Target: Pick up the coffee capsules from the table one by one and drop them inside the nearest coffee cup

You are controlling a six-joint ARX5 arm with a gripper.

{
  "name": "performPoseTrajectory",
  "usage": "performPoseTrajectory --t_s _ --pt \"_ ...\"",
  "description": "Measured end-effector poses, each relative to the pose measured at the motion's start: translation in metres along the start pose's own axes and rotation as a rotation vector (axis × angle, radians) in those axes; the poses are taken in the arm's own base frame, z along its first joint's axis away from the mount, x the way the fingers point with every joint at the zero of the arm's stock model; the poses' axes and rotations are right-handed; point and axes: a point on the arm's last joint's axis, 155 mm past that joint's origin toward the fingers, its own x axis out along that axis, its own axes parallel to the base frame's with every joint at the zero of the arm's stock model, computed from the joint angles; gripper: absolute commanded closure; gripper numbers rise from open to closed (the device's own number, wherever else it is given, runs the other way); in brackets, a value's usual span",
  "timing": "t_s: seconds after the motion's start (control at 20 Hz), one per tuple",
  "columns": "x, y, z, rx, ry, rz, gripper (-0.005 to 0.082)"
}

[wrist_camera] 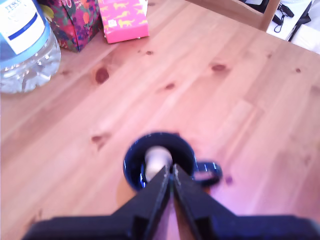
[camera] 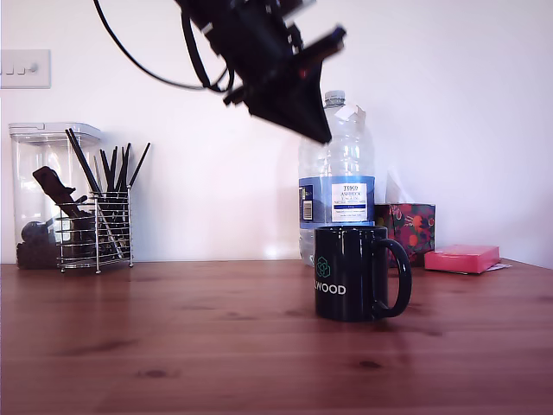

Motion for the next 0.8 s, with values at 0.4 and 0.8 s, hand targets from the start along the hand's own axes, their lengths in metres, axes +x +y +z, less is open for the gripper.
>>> performPoseTrajectory --t_s 0.4,0.8 --pt "-0.049 0.006 -0.071 -0.052 -0.017 0.06 0.0788" --pt "-0.123 0.016 -0.099 -0.116 -0.15 0.152 0.0788"
